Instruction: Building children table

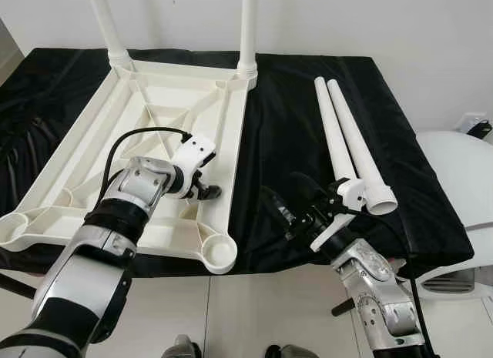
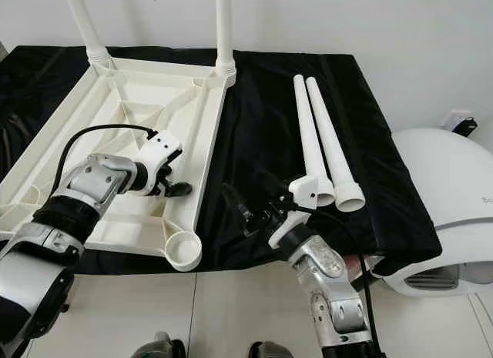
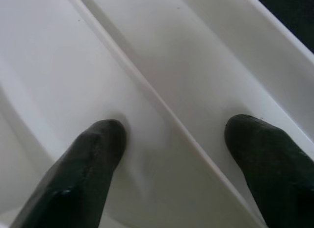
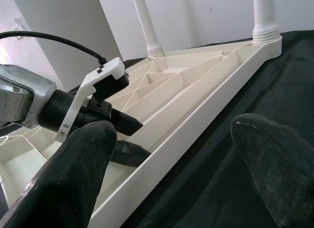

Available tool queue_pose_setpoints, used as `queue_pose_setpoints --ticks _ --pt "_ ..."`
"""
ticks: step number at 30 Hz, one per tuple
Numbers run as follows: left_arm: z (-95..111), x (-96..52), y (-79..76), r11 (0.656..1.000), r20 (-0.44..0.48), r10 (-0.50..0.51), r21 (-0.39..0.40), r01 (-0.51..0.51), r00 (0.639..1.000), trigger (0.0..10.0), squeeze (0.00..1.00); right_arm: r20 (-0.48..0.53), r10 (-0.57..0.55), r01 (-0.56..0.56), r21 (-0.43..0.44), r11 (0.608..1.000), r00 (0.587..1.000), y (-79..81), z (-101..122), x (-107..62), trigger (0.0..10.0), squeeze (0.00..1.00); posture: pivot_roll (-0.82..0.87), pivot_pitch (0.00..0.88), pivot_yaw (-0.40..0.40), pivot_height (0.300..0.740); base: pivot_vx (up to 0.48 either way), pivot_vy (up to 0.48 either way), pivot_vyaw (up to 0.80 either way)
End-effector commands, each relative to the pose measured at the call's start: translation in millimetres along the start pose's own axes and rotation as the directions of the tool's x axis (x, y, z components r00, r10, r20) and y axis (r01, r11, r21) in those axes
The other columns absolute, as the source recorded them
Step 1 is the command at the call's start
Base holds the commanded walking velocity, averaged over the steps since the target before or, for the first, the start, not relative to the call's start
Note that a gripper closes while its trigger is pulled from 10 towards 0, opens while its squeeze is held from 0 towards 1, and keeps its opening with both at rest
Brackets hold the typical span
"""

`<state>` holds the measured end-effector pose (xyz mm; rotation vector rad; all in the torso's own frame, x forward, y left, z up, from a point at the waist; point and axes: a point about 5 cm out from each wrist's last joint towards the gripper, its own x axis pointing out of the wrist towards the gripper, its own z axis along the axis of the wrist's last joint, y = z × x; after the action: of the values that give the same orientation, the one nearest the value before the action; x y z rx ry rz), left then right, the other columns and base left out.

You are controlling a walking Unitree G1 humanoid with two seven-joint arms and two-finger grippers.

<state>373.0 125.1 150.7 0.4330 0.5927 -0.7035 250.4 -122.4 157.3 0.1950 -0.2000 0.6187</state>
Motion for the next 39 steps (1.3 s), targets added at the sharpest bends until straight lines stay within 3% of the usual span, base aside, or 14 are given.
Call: queue_pose_setpoints --ticks 1,3,19,23,24,26,27,29,31,34,38,39 --pt "-33 6.5 1.4 0.998 -0.117 0.028 -0.054 -0.035 0.993 0.5 0.00 -0.001 -0.001 0.001 -0.003 1.000 1.000 1.5 1 -0.3 10.0 0.00 0.01 0.102 0.022 0.740 0.000 0.000 0.00" --pt "-31 7.2 2.7 0.998 -0.105 0.030 -0.052 -0.035 0.994 0.0 0.00 0.000 -0.005 0.005 -0.005 1.000 1.000 0.8 1 -0.8 10.0 0.00 0.01 0.102 0.021 0.740 0.000 0.000 0.00" --pt "-11 13.8 7.2 0.989 -0.025 0.109 -0.100 -0.111 0.994 0.0 0.00 0.009 -0.004 0.004 0.007 1.000 1.000 4.0 1 2.5 10.0 0.00 0.02 0.099 0.021 0.740 0.000 0.000 0.00" --pt "10 17.5 6.9 0.968 0.064 0.176 -0.191 -0.161 0.982 0.0 0.00 0.014 -0.004 0.004 0.016 1.000 1.000 5.6 1 3.7 10.0 0.00 0.02 0.099 0.022 0.740 0.000 0.000 0.00" --pt "16 18.2 5.9 0.961 0.091 0.187 -0.224 -0.163 0.978 1.8 0.00 0.015 -0.003 0.003 0.015 1.000 1.000 6.2 1 4.0 10.0 0.00 0.02 0.099 0.023 0.740 0.000 0.000 0.00" --pt "21 18.7 5.3 0.955 0.107 0.196 -0.247 -0.165 0.975 1.8 0.00 0.015 -0.002 0.002 0.014 1.000 1.000 6.6 1 4.1 10.0 0.00 0.02 0.099 0.023 0.740 0.000 0.000 0.00" --pt "26 19.4 4.3 0.947 0.127 0.208 -0.274 -0.167 0.970 0.0 0.00 0.016 -0.002 0.002 0.014 1.000 1.000 6.9 1 4.3 10.0 0.00 0.02 0.097 0.025 0.740 0.000 0.000 0.00" --pt "29 19.8 3.8 0.942 0.136 0.215 -0.289 -0.169 0.967 0.0 0.00 0.016 -0.002 0.002 0.015 1.000 1.000 7.0 1 4.3 10.0 0.00 0.02 0.098 0.025 0.740 0.000 0.000 0.00" --pt "36 20.4 3.6 0.919 0.164 0.254 -0.347 -0.186 0.953 0.0 0.00 0.018 -0.004 0.004 0.017 1.000 1.000 7.4 2 4.3 10.0 0.00 0.01 0.096 0.027 0.740 0.000 0.000 0.00" --pt "39 20.6 3.6 0.909 0.171 0.267 -0.371 -0.189 0.948 0.0 0.00 0.018 -0.004 0.004 0.018 1.000 1.000 7.5 2 4.2 10.0 0.00 0.01 0.096 0.027 0.740 0.000 0.000 0.00" --pt "55 17.1 9.2 0.789 0.211 0.406 -0.571 -0.225 0.889 0.0 0.00 0.022 -0.005 0.004 0.017 1.000 1.000 8.6 2 4.1 10.0 0.00 0.01 0.089 0.033 0.740 0.000 0.000 0.00" --pt "55 17.1 9.2 0.789 0.211 0.406 -0.571 -0.225 0.889 0.0 0.00 0.022 -0.005 0.004 0.017 1.000 1.000 8.6 2 4.1 10.0 0.00 0.01 0.089 0.033 0.740 0.000 0.000 0.00"
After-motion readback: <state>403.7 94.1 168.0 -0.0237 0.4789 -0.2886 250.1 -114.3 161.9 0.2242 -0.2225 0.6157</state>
